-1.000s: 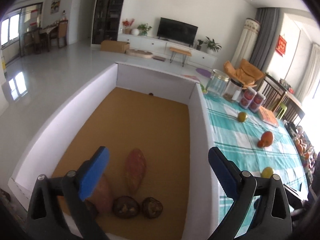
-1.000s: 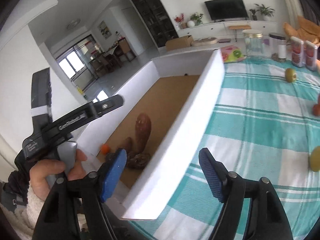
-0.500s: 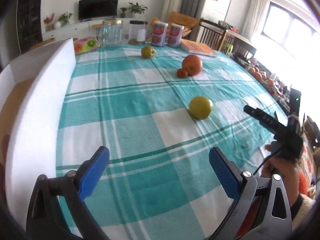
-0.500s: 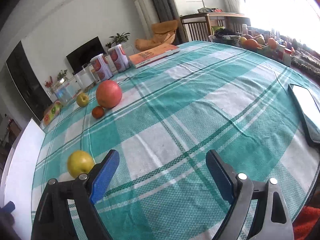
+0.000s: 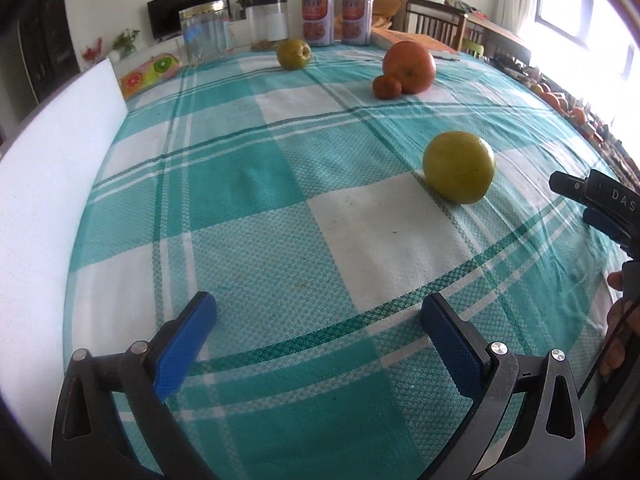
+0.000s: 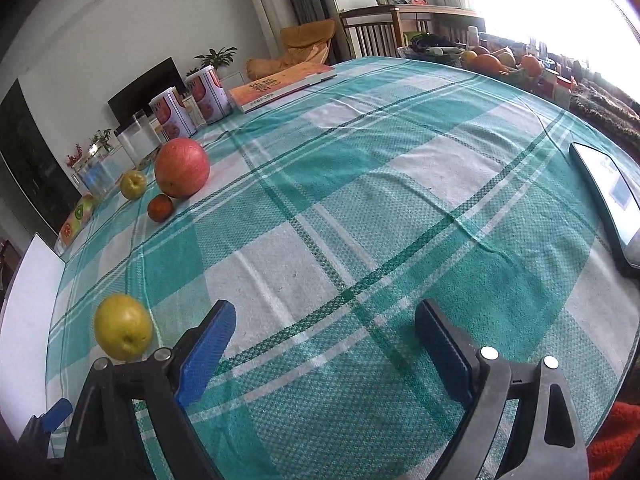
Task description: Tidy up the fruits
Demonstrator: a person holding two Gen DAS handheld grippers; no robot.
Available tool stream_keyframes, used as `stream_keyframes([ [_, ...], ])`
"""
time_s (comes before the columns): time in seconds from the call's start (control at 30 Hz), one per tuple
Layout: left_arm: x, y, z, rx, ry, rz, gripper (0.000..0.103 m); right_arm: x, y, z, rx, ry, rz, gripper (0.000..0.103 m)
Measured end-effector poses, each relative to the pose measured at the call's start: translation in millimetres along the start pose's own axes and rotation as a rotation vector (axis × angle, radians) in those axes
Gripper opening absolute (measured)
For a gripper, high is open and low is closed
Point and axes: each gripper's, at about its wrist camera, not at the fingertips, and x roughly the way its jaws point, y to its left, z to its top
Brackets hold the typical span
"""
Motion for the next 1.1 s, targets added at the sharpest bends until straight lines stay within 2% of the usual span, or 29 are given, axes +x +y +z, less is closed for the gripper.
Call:
stream_keyframes([
  [0.37,-0.4,0.6,0.1,-0.002,0.001,-0.002,0.103,2.2,4.8,-0.3,-0.015,0.011,0.001,0.098],
  [1.1,-0.2,0.8,0.6,-0.002,0.001,-0.003,0.103,4.6,8.9,-0.7,-0.032,0.021,-0.015,0.100],
])
